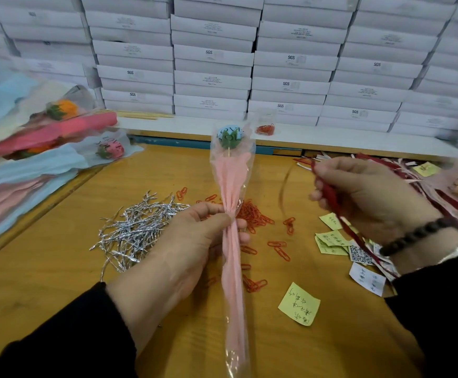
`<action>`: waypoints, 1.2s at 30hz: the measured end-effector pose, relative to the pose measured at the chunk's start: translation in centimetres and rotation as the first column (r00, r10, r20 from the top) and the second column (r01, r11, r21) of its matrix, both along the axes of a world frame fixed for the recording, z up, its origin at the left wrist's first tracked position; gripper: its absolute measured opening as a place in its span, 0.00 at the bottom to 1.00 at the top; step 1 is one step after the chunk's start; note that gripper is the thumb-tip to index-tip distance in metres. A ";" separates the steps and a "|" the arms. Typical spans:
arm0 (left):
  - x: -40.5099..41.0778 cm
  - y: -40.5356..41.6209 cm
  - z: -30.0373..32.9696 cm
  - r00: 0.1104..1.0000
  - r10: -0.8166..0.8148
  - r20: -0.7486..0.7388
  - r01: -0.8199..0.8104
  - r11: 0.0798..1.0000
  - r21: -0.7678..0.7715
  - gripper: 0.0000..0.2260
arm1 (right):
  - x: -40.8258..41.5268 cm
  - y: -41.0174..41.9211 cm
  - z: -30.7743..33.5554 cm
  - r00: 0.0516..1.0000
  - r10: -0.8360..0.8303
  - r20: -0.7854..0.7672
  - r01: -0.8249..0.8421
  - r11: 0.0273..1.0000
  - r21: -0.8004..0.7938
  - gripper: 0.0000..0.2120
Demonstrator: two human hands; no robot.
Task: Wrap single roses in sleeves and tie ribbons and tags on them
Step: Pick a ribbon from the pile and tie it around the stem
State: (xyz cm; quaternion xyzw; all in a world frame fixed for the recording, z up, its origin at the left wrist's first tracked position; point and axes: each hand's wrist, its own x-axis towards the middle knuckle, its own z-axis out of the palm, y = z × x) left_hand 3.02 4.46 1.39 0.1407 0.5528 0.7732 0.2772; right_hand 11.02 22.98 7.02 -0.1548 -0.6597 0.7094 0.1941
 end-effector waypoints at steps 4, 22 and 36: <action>0.4 0.2 0.2 0.997 -0.058 0.044 0.055 0.996 0.063 0.02 | -1.1 -3.3 -2.0 0.984 0.148 0.100 -0.157 0.983 0.090 0.05; -0.1 0.1 0.6 0.996 0.018 0.092 -0.024 0.997 0.067 0.04 | -1.9 -3.8 -3.2 0.956 0.147 0.253 -0.222 0.928 0.300 0.08; 0.3 0.1 0.2 0.997 0.016 -0.078 -0.019 0.999 -0.039 0.05 | -2.4 -5.5 -4.4 0.914 0.252 0.317 -0.291 0.953 0.081 0.11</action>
